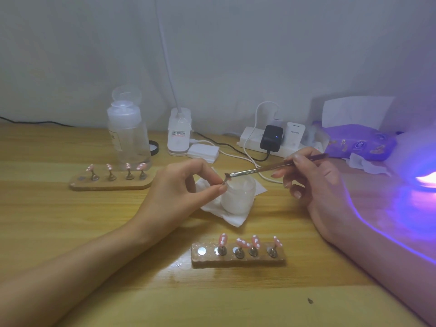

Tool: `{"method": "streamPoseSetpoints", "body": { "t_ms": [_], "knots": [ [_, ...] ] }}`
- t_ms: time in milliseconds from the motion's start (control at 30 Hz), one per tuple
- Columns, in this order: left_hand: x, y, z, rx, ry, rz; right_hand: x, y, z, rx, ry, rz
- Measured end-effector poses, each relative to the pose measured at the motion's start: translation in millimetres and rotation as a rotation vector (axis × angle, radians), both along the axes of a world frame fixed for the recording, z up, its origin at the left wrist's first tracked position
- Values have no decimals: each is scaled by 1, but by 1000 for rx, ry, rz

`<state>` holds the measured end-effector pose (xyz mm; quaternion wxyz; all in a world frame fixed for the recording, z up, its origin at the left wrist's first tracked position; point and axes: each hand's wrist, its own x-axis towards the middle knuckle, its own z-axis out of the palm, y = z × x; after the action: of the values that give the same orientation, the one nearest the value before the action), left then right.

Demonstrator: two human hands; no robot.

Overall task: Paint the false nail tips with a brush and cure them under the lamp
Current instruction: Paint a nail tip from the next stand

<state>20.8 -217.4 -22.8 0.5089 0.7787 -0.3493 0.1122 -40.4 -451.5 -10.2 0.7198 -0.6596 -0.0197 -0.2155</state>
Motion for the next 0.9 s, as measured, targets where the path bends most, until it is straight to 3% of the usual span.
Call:
{"method": "streamPoseSetpoints", "body": {
  "t_ms": [467,633,767,900],
  "knots": [
    [0,2,-1,8,5,-4,1,-4,-1,-10,-2,-86],
    [1,3,-1,-13,-3,15,-4,1,21,-346,-160,-26],
    [3,3,-3,-47,6,33,-6,8,27,-592,-139,-10],
    [4,4,-4,-62,22,28,-8,12,23,-615,-107,18]
  ]
}}
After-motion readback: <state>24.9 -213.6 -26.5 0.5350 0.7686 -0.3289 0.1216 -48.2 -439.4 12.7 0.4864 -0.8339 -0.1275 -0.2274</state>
